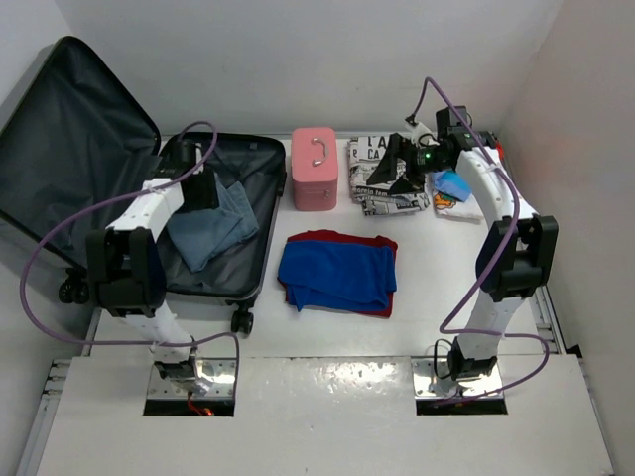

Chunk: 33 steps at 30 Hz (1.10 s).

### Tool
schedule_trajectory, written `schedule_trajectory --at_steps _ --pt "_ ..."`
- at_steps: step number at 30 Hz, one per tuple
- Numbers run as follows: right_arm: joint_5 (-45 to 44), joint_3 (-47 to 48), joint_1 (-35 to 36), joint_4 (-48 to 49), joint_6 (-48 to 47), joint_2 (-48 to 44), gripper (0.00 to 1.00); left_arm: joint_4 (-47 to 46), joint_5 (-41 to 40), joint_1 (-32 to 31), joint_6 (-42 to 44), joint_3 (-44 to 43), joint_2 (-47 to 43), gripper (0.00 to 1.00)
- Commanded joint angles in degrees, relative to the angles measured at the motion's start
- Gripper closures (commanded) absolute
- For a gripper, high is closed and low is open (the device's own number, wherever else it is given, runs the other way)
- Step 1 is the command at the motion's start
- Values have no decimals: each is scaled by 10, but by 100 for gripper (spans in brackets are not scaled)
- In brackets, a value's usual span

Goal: Pack the luggage

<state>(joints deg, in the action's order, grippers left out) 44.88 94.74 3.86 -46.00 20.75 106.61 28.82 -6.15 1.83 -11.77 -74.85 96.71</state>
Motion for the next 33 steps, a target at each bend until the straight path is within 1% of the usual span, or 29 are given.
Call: schedule_trajectory --at_steps 1,4,5,9,12,15,20,24,29,30,31,32,33 --pt "-9 12 -2 2 -14 -26 11 41 -50 4 -91 -9 -21 32" --pt "-8 8 -2 -1 -17 -27 11 41 -57 9 -98 16 -63 27" --pt "-7 8 -2 -3 -19 -26 11 41 -62 9 -104 24 -69 27" --pt "-6 11 -1 -6 -20 -26 11 82 -90 19 -120 30 -79 20" --pt "-7 11 0 -6 -20 -25 11 89 -126 20 -127 45 -79 20" --pt "-7 11 0 -7 -21 -24 11 89 -148 34 -127 58 -79 19" --pt "-5 11 1 -7 -23 -24 11 62 -166 45 -119 63 -38 19" --pt "-8 14 2 -11 -26 -20 11 38 -193 45 -106 45 -10 19" --pt "-8 17 5 -12 -27 -14 11 16 -187 40 -95 23 31 16" --pt "-8 15 6 -12 -26 -15 11 -2 -179 40 -82 23 31 16" --pt "-8 16 6 -12 -27 -14 11 -15 -160 40 -74 23 37 19" --pt "-8 14 8 -10 -28 -14 11 -28 -151 40 -66 30 37 26" --pt "-9 14 8 -13 -33 -16 11 -60 -119 40 -44 30 27 32"
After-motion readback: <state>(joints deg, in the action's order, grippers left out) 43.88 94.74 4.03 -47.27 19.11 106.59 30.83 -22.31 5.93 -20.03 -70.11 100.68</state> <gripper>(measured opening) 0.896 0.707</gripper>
